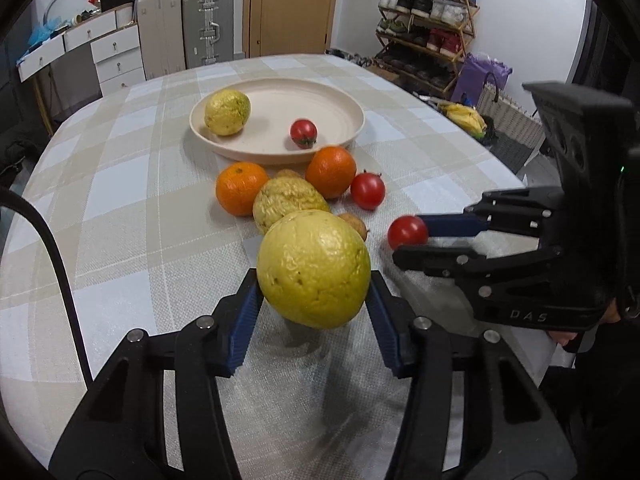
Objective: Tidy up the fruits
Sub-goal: 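Grasp the large yellow fruit with the left tool while the right tool grasps another red tomato, then carry both onto the white plate and open both tools to release them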
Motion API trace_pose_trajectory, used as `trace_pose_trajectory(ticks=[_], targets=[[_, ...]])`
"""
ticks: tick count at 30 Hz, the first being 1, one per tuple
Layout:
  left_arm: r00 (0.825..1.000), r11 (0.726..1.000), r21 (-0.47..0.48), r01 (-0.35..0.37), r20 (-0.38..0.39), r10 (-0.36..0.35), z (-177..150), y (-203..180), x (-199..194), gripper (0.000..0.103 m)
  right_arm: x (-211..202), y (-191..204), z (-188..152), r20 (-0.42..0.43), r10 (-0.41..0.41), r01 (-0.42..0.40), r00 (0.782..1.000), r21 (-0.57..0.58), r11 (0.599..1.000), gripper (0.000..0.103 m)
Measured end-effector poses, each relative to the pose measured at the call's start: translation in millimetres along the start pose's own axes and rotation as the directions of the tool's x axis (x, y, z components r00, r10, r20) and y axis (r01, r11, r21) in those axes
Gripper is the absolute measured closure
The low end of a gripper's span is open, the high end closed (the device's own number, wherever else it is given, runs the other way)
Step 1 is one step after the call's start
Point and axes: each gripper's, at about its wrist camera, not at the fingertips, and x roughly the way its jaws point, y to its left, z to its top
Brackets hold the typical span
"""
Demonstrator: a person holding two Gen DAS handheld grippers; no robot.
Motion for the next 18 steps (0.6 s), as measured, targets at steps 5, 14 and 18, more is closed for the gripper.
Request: trace_pose_trajectory(ticks=[5,14,18], targets=[[0.998,0.999,-0.045,-0.016,0.052,0.018,5.5,10.2,-11.6,0.054,-5.6,-0.4,1.4,0.035,0.009,-0.010,0.999,0.007,1.000,0.071],[0.991,0.995,-0.078,-0.058,0.118,0.067,9.0,21.4,-23.1,0.054,-20.7,-0.9,5.9,0.128,0.019,-0.022,0.992,0.022,1.000,0.071],[0.986,0.993,-0.097,-0.071,0.146,0.085,10.2,24.7,-25.6,0.054,-25.2,-2.8,8.0,0.162,0.010,-0.017,0.987,0.040,0.999,0.071]])
